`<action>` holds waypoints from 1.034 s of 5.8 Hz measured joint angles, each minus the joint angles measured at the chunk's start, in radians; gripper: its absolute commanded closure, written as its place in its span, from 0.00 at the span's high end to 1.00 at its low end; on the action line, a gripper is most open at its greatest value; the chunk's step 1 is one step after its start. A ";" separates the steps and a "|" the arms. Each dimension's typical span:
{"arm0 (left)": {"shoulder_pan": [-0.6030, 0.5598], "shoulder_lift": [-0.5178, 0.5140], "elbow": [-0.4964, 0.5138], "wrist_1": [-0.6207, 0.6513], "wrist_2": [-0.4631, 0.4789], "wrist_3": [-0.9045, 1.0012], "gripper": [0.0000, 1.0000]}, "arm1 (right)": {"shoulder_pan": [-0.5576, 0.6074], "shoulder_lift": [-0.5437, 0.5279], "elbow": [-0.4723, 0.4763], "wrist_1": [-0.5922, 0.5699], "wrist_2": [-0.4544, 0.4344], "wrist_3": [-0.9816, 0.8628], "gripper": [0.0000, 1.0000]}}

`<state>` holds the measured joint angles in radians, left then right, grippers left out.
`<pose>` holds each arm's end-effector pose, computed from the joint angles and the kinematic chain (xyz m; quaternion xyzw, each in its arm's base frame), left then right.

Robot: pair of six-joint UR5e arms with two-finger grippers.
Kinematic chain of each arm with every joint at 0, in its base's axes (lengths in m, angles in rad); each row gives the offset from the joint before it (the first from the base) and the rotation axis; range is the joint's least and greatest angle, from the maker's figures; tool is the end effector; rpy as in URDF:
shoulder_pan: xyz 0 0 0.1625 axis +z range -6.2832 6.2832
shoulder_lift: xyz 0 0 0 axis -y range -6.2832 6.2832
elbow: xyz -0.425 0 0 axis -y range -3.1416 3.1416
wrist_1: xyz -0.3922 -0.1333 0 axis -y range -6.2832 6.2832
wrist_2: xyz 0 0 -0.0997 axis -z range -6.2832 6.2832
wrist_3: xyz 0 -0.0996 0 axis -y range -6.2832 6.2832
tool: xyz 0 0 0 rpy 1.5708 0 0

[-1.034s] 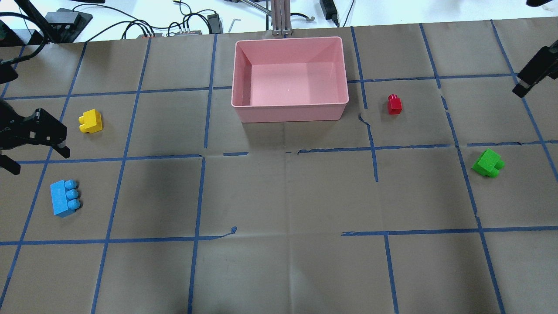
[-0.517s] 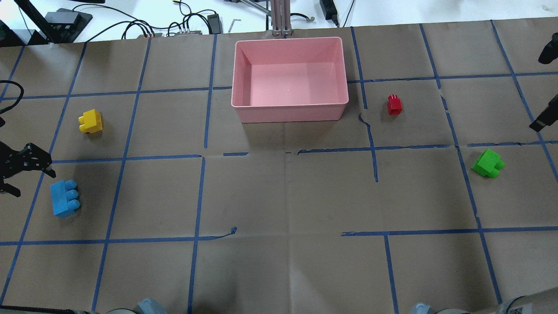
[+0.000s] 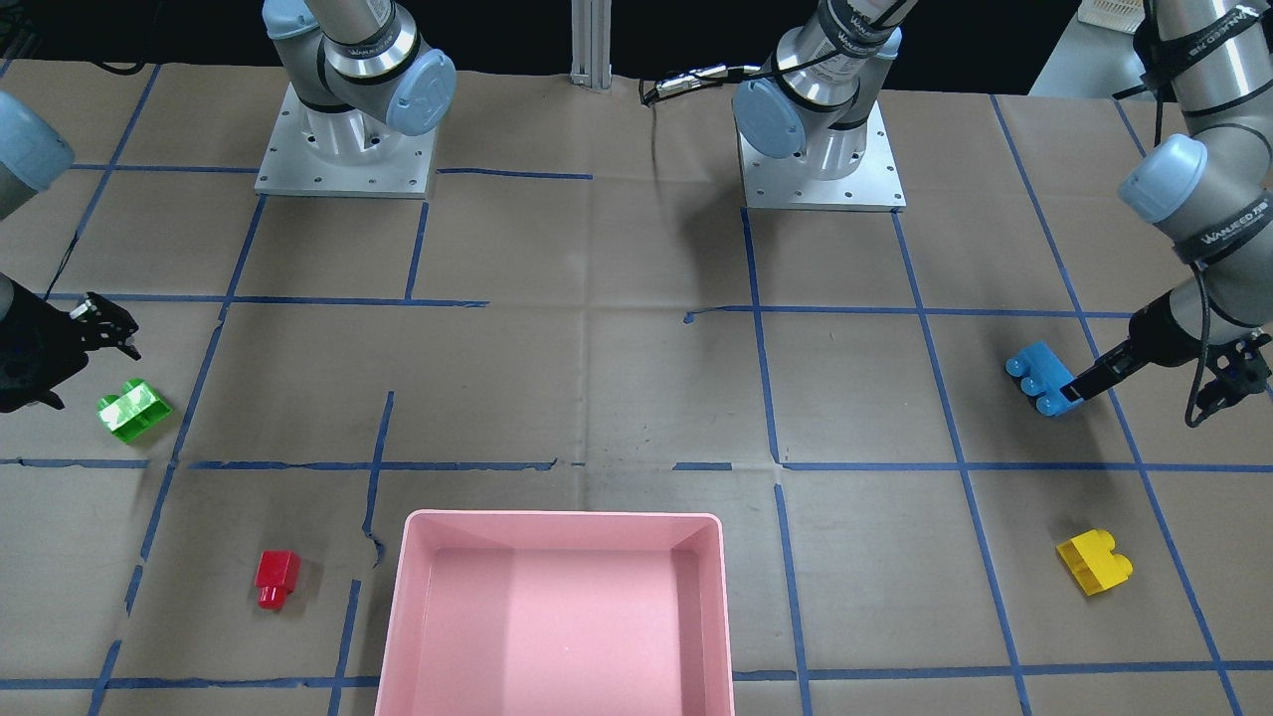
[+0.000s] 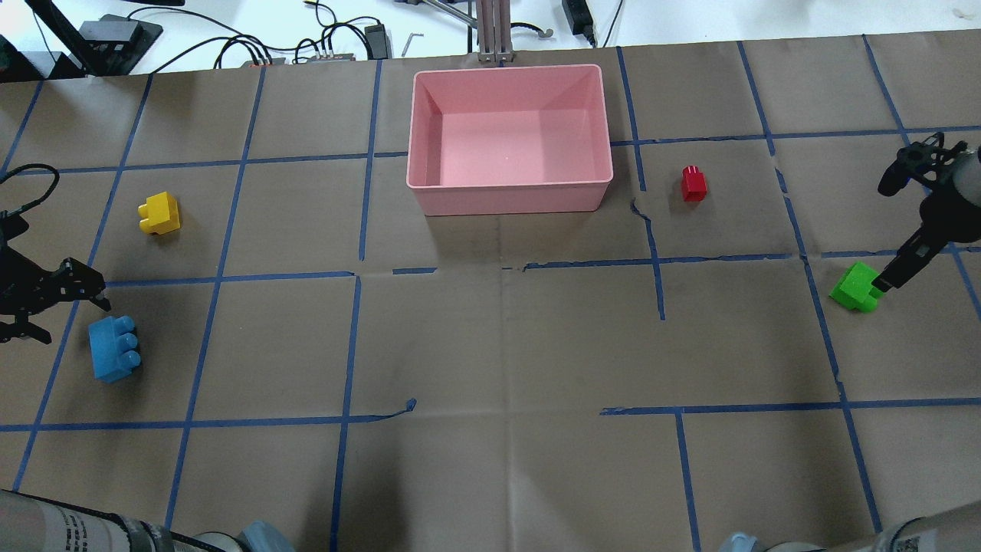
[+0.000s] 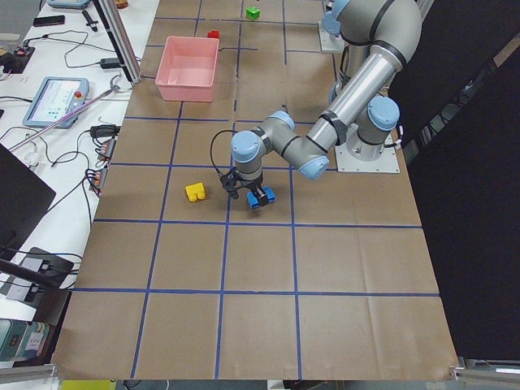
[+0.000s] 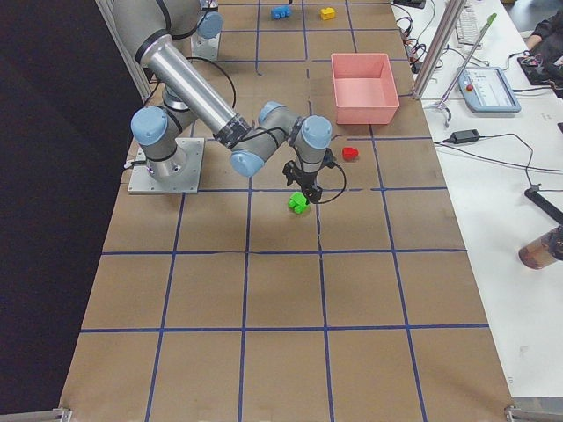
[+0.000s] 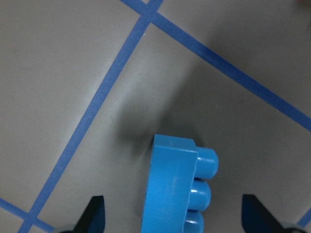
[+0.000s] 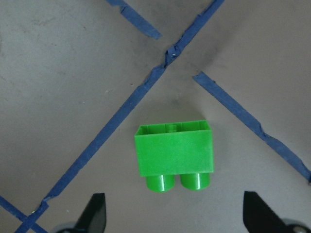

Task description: Put all blocks into box

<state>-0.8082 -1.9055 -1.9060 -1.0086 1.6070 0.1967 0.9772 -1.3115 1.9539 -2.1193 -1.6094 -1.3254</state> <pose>0.2761 -0.4768 0.2107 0.2778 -0.9590 -0.0561 0.0088 -0.1796 -0.4976 0.2299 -0.3582 0.9323 0.0427 0.0274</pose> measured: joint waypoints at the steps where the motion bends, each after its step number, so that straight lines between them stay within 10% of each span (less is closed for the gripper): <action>1: -0.002 -0.028 0.000 0.015 0.001 0.004 0.99 | 0.000 0.024 0.016 -0.021 0.000 -0.024 1.00; 6: -0.017 -0.041 -0.021 0.022 0.010 0.017 0.98 | 0.000 0.090 0.023 -0.107 -0.008 -0.068 0.99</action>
<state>-0.8257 -1.9462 -1.9273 -0.9862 1.6175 0.2138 0.9772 -1.2214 1.9768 -2.2261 -1.6179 -1.3929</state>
